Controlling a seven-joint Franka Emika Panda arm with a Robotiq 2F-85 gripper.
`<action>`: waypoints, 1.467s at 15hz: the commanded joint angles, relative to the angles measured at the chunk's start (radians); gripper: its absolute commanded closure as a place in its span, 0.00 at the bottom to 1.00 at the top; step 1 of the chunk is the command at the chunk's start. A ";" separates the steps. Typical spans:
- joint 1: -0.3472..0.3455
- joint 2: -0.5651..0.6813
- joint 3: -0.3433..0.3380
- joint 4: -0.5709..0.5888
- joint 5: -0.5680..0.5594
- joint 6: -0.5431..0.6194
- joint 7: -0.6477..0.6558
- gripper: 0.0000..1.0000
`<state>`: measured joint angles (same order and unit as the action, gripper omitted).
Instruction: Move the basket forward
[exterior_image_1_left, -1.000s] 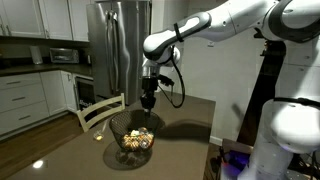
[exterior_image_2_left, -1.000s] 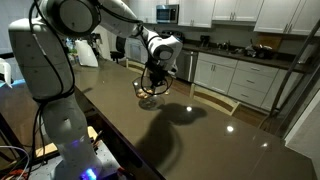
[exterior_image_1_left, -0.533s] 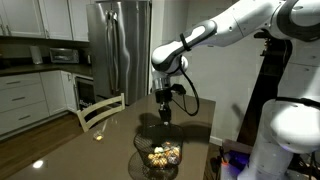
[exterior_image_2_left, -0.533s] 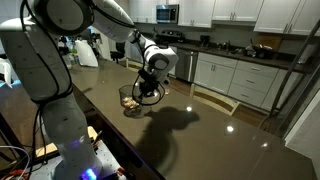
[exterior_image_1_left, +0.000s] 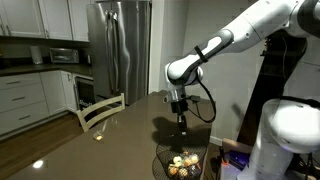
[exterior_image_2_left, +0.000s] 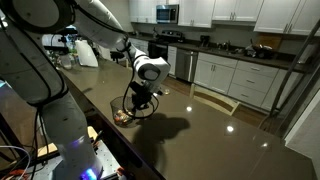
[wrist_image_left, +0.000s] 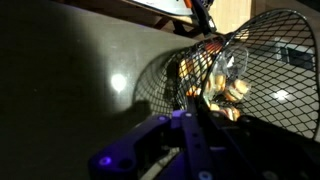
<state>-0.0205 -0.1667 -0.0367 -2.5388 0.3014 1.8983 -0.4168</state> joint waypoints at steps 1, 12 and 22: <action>0.022 -0.150 0.013 -0.106 -0.034 0.127 0.014 0.96; 0.088 -0.321 0.005 -0.188 -0.029 0.195 0.036 0.26; 0.051 -0.306 0.070 -0.039 -0.263 0.186 0.287 0.00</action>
<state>0.0529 -0.5118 0.0093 -2.6469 0.1102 2.0830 -0.2064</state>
